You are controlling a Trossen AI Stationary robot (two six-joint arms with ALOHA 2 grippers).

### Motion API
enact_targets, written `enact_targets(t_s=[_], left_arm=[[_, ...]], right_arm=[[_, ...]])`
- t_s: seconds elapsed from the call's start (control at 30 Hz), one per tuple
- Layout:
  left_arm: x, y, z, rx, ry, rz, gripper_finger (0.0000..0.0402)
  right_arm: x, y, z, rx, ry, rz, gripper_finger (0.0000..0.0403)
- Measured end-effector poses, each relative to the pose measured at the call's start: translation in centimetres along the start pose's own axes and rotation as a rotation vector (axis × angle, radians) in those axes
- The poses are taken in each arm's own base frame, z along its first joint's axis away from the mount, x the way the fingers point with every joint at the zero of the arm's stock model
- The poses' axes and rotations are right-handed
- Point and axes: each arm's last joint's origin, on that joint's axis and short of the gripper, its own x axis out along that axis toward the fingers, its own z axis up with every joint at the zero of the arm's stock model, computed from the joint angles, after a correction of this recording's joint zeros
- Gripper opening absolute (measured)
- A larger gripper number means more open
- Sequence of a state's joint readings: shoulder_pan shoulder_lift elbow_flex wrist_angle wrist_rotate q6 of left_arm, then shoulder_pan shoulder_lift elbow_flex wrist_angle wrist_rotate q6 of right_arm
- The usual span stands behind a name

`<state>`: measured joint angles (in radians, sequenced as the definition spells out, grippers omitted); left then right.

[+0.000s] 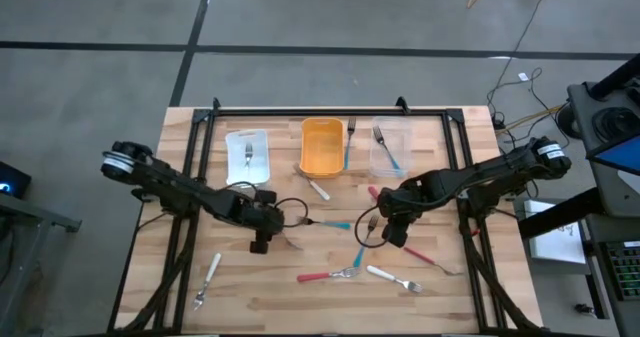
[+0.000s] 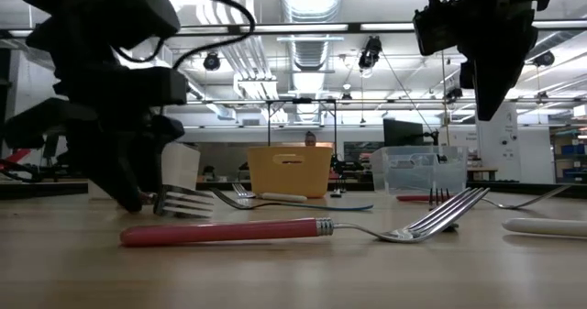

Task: Sort silverware by color (type)
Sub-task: Put the pink fork into the yellow bin

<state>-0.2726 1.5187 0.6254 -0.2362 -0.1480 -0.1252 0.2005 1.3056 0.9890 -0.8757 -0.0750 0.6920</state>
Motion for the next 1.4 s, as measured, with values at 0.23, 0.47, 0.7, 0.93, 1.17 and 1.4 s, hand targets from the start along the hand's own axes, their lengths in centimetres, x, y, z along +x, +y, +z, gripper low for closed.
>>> enact_targets(t_s=[0.23,0.47,0.7,0.93,1.17,1.4], left_arm=[[1.2,-0.4,0.1,0.003,0.054,-0.004,0.0097],[0.3,-0.3,0.5,-0.027,0.011,-0.012,0.002],[-2.0,-0.1,1.4,-0.033,-0.085,-0.006,0.0017],[-5.6,0.4,2.4,-0.012,-0.243,-0.028,0.0017],[-10.4,0.9,3.5,0.011,-0.47,-0.084,0.0017],[-14.4,1.0,4.7,0.107,-0.789,-0.214,0.0017]], right_arm=[[0.0,0.0,0.0,-0.014,-0.009,-0.011,0.0047],[0.0,-0.1,0.1,-0.066,-0.041,-0.053,0.0047],[0.0,-0.2,0.4,-0.127,-0.095,-0.101,0.0047],[-0.1,0.6,1.5,-0.27,-0.223,-0.057,0.0047],[-0.9,2.3,3.5,-0.51,-0.485,0.022,0.0047],[-2.8,4.1,5.4,-0.754,-0.818,0.062,0.0047]])
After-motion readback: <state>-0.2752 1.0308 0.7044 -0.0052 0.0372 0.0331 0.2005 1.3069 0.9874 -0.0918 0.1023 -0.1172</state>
